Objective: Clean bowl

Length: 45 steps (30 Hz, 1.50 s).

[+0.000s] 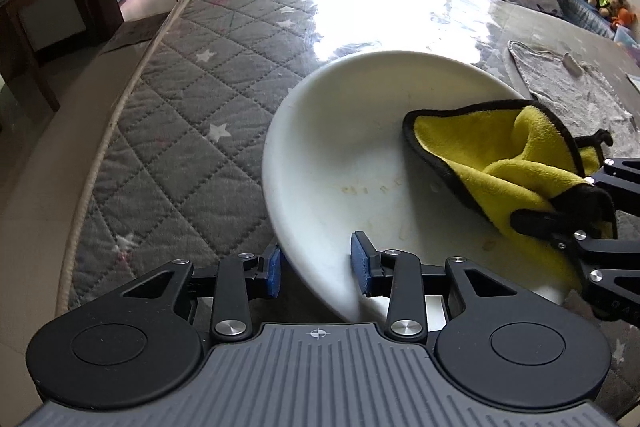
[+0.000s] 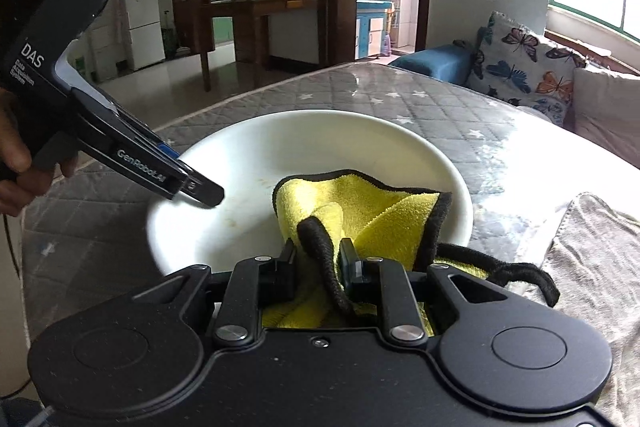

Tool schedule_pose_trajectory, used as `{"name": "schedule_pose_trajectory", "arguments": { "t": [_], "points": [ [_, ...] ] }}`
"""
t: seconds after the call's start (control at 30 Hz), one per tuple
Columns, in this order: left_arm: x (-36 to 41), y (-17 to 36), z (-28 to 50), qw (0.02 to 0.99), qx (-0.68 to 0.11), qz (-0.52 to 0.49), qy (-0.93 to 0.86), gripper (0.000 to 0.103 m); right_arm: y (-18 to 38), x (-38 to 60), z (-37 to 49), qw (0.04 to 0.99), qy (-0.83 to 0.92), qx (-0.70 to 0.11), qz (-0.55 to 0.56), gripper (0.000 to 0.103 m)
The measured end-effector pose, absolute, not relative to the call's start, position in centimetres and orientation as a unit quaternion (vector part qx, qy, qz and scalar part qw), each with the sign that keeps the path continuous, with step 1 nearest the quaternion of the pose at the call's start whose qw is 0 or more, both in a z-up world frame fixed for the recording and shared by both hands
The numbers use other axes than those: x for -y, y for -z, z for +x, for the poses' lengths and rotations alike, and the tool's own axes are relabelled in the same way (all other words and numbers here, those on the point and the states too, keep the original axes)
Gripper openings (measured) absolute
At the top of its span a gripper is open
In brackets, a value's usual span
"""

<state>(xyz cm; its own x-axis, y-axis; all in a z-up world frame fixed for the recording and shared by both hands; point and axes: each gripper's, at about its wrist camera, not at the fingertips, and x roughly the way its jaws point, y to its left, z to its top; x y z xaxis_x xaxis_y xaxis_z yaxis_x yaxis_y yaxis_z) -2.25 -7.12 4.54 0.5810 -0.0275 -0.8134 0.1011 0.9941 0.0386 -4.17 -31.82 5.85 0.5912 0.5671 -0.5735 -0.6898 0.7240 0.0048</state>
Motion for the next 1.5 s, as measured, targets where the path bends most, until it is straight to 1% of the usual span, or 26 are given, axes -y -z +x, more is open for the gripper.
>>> {"name": "schedule_pose_trajectory", "arguments": {
  "t": [0.1, 0.23, 0.5, 0.57, 0.73, 0.93, 1.03, 1.2, 1.33, 1.5],
  "points": [
    [7.2, -4.6, -1.6, 0.891, -0.45, 0.058, 0.032, 0.034, -5.7, 31.8, -4.1, 0.888, -0.349, -0.276, -0.115, 0.022],
    [6.8, -4.6, -0.7, 0.89, -0.453, 0.048, 0.029, 0.033, -5.5, 31.9, -4.1, 0.891, -0.344, -0.276, -0.11, 0.022],
    [5.5, -4.8, -1.8, 0.877, -0.478, -0.04, 0.007, 0.035, -5.5, 31.9, -4.5, 0.893, -0.338, -0.274, -0.111, 0.022],
    [5.4, -4.8, -2.4, 0.874, -0.483, -0.058, -0.005, 0.04, -5.5, 31.8, -4.4, 0.894, -0.338, -0.274, -0.11, 0.022],
    [5.3, -5.1, -3.2, 0.864, -0.491, -0.101, -0.033, 0.041, -5.7, 31.9, -4.4, 0.893, -0.341, -0.273, -0.108, 0.022],
    [5.0, -5.1, -4.1, 0.848, -0.499, -0.166, -0.069, 0.047, -5.8, 32.2, -4.4, 0.893, -0.343, -0.271, -0.104, 0.022],
    [4.7, -5.1, -4.7, 0.836, -0.499, -0.211, -0.091, 0.048, -5.9, 32.3, -4.5, 0.893, -0.345, -0.269, -0.105, 0.022],
    [5.5, -5.2, -5.8, 0.83, -0.498, -0.231, -0.102, 0.048, -6.1, 32.3, -4.6, 0.892, -0.349, -0.268, -0.106, 0.022],
    [6.1, -5.2, -6.4, 0.825, -0.497, -0.247, -0.105, 0.045, -6.2, 32.3, -4.6, 0.891, -0.35, -0.268, -0.106, 0.022],
    [6.7, -5.3, -6.9, 0.825, -0.493, -0.261, -0.092, 0.031, -6.3, 32.3, -5.0, 0.891, -0.354, -0.265, -0.106, 0.022]
  ]
}}
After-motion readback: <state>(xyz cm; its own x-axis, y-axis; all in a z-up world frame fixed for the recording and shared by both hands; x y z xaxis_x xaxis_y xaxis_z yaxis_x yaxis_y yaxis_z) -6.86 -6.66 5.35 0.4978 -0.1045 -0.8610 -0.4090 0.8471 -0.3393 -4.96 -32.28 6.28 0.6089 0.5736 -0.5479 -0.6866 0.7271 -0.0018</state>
